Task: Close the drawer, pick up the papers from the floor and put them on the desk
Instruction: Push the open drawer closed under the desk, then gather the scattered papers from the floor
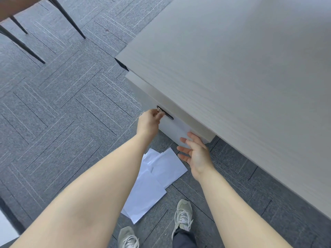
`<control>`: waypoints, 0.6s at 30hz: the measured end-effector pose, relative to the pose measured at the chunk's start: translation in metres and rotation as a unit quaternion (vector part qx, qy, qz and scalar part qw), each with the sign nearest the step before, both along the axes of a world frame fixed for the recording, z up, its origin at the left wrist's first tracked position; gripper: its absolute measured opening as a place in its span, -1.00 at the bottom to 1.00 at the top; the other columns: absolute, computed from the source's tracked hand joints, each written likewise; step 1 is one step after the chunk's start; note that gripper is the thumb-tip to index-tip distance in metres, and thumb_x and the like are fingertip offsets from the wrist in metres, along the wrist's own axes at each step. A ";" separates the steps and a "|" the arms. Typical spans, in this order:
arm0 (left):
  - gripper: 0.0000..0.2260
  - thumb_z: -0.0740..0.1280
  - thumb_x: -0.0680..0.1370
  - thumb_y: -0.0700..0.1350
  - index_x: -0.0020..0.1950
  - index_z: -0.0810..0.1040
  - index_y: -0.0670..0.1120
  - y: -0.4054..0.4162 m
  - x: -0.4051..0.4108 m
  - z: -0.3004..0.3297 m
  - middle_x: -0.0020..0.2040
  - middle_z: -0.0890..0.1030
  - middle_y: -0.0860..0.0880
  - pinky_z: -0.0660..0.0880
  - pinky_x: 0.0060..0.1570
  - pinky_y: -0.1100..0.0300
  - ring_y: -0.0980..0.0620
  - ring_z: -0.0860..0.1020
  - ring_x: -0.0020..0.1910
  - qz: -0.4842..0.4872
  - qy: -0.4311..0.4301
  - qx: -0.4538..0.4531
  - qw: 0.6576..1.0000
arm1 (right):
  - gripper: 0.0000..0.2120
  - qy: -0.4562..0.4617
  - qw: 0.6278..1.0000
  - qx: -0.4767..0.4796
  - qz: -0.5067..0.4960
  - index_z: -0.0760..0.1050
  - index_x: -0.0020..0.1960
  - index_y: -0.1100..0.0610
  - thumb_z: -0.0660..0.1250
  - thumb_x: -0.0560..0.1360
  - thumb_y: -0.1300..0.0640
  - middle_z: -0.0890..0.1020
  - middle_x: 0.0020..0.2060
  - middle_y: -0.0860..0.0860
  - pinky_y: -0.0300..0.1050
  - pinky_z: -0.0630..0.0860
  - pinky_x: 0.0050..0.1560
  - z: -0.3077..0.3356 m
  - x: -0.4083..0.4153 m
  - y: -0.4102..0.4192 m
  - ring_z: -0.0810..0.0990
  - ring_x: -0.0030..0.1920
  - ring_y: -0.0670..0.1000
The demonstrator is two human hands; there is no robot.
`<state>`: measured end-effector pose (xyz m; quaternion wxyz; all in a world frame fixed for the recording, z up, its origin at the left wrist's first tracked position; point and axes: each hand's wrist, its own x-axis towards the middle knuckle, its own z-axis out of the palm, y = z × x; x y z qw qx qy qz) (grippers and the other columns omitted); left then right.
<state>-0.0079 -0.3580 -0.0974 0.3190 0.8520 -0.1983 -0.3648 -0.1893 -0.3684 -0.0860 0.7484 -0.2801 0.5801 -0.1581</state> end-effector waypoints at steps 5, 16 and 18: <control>-0.60 0.28 0.57 0.00 0.36 0.46 -0.14 0.071 0.005 0.007 0.26 0.60 -0.12 0.33 0.04 0.20 -0.10 0.53 0.24 -0.020 -0.009 0.039 0.999 | -0.70 0.044 0.997 0.000 0.063 0.44 0.29 0.00 0.24 0.57 0.17 0.64 0.07 0.05 0.00 0.53 -0.05 0.015 0.014 0.028 0.61 -0.04 0.10; -0.64 0.13 0.59 0.04 -0.19 0.48 -0.22 0.308 0.084 -0.099 -0.23 0.56 -0.15 0.27 -0.31 0.07 -0.08 0.43 -0.26 -0.077 0.039 0.164 0.983 | -0.75 0.152 0.988 0.030 -0.002 0.46 0.23 0.10 0.21 0.57 0.20 0.62 -0.02 0.08 -0.07 0.50 -0.22 -0.076 0.065 0.203 0.57 -0.14 0.09; -0.62 0.15 0.59 0.05 -0.15 0.52 -0.25 0.343 0.097 -0.140 -0.19 0.60 -0.20 0.29 -0.26 0.06 -0.10 0.46 -0.24 -0.081 0.048 0.191 0.977 | -0.73 0.178 0.982 0.064 -0.001 0.43 0.25 0.12 0.18 0.57 0.22 0.60 -0.02 0.11 -0.09 0.48 -0.26 -0.127 0.066 0.241 0.54 -0.19 0.09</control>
